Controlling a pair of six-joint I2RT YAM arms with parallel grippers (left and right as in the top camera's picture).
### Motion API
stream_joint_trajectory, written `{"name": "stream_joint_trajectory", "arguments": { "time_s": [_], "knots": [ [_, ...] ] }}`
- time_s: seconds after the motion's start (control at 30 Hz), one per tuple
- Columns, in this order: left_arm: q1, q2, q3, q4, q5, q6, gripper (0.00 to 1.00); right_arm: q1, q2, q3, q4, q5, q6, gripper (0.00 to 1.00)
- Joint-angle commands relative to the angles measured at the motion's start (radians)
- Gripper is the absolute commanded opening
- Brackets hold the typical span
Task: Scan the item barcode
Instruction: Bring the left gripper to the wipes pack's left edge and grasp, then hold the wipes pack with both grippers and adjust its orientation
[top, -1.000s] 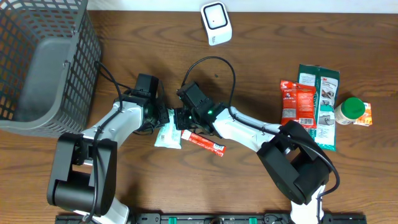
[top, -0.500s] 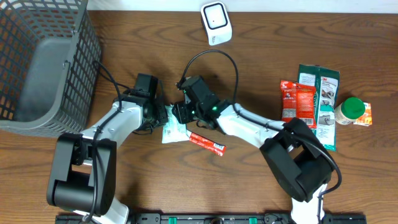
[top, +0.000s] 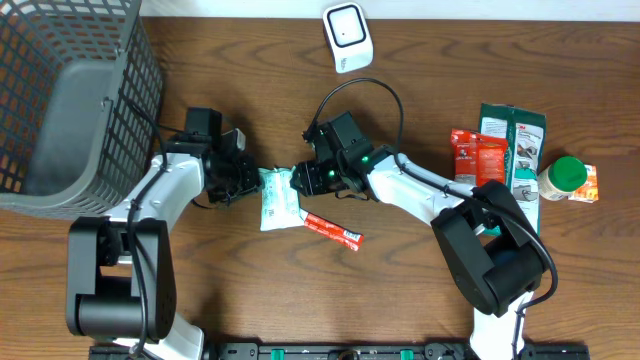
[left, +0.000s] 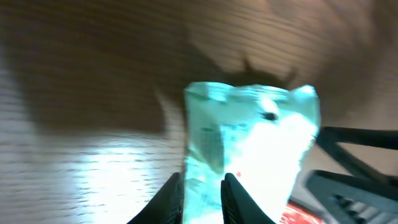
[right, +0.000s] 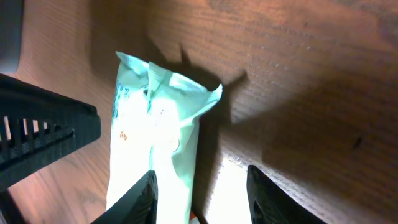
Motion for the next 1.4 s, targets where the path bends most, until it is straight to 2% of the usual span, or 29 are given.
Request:
{"name": "stream_joint_trajectory", "arguments": {
  "time_s": [0.0, 0.13, 0.37, 0.6, 0.97, 1.1, 1.3, 1.37],
  "knots": [
    [0.007, 0.006, 0.018, 0.001, 0.091, 0.046, 0.22, 0.006, -0.013, -0.004, -0.006, -0.027, -0.004, 0.41],
    [-0.006, 0.027, 0.018, 0.013, 0.078, 0.045, 0.22, 0.009, -0.013, -0.005, -0.008, -0.027, -0.003, 0.41],
    [-0.01, 0.084, 0.016, 0.005, -0.095, 0.038, 0.23, 0.014, -0.002, -0.005, -0.039, -0.027, -0.003, 0.4],
    [-0.011, 0.105, 0.016, 0.012, -0.095, 0.038, 0.23, 0.019, 0.017, -0.005, -0.022, -0.048, -0.008, 0.47],
    [-0.011, 0.107, 0.005, 0.005, -0.176, 0.0, 0.23, 0.04, 0.061, -0.005, 0.014, -0.12, -0.007, 0.47],
    [-0.011, 0.111, 0.003, 0.005, -0.177, 0.0, 0.23, 0.045, 0.089, -0.005, 0.073, -0.227, -0.007, 0.46],
    [-0.011, 0.111, 0.003, 0.005, -0.177, 0.0, 0.23, 0.045, 0.092, -0.005, 0.085, -0.241, -0.007, 0.38],
    [-0.011, 0.111, 0.003, 0.006, -0.177, 0.0, 0.23, 0.045, 0.092, -0.005, 0.094, -0.246, -0.007, 0.39]
  ]
}}
